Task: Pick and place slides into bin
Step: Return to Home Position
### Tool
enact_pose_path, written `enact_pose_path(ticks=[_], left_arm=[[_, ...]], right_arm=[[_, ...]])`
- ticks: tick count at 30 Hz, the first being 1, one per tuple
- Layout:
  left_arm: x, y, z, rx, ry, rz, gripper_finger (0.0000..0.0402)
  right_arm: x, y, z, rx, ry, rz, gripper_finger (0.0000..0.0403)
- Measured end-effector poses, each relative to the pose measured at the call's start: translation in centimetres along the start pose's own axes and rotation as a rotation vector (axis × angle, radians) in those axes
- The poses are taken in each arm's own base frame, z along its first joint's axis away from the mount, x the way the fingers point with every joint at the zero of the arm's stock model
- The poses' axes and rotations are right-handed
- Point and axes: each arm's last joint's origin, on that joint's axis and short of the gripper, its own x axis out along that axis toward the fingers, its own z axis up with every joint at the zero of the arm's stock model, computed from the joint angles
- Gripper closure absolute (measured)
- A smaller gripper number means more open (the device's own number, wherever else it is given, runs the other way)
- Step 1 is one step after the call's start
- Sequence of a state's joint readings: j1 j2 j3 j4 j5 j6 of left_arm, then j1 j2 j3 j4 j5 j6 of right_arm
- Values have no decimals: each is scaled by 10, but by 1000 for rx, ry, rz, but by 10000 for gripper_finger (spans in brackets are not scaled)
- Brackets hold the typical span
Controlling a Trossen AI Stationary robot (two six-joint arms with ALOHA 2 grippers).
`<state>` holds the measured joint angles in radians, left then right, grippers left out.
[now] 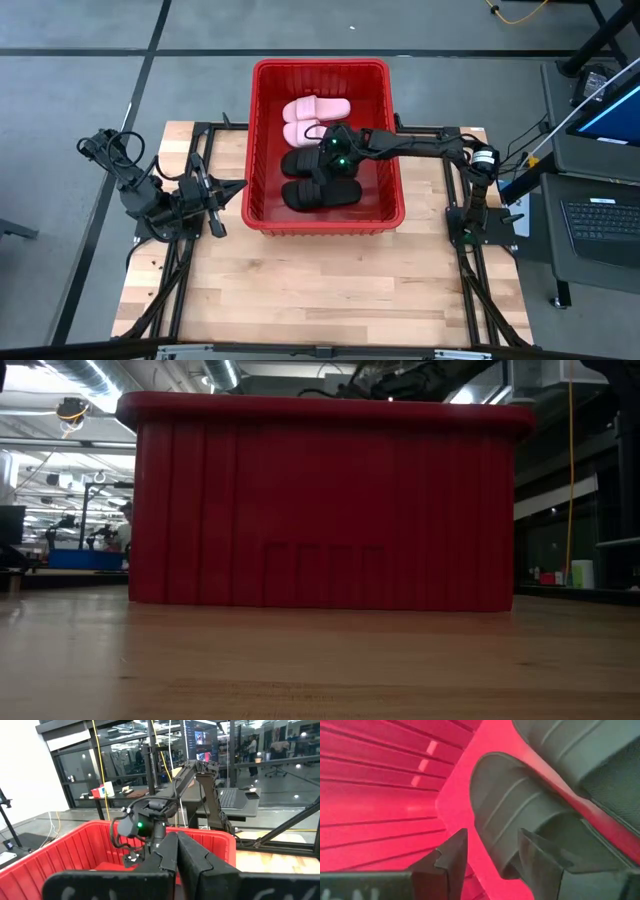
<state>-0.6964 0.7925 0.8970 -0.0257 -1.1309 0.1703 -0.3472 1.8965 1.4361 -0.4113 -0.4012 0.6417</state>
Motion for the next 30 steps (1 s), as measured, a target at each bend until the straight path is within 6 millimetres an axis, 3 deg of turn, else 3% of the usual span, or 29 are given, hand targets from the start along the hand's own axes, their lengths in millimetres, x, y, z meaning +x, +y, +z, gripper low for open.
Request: enact_pose_path(ticks=[7, 12, 17, 24, 30], left_arm=[[0, 0, 0, 50, 0, 0, 400], [-1, 0, 0, 55, -2, -7, 400], [-8, 7, 4, 51, -18, -28, 400], [-17, 25, 4, 55, -29, -98, 400], [-32, 56, -3, 28, -10, -191, 400]], right_arm=[[-17, 5, 17, -2, 8, 46, 237], [-36, 24, 30, -114, 15, 94, 296], [-64, 59, 40, -310, -47, 42, 391], [-116, 119, 43, -532, -186, -56, 397], [-149, 160, 31, -675, -276, -40, 394]])
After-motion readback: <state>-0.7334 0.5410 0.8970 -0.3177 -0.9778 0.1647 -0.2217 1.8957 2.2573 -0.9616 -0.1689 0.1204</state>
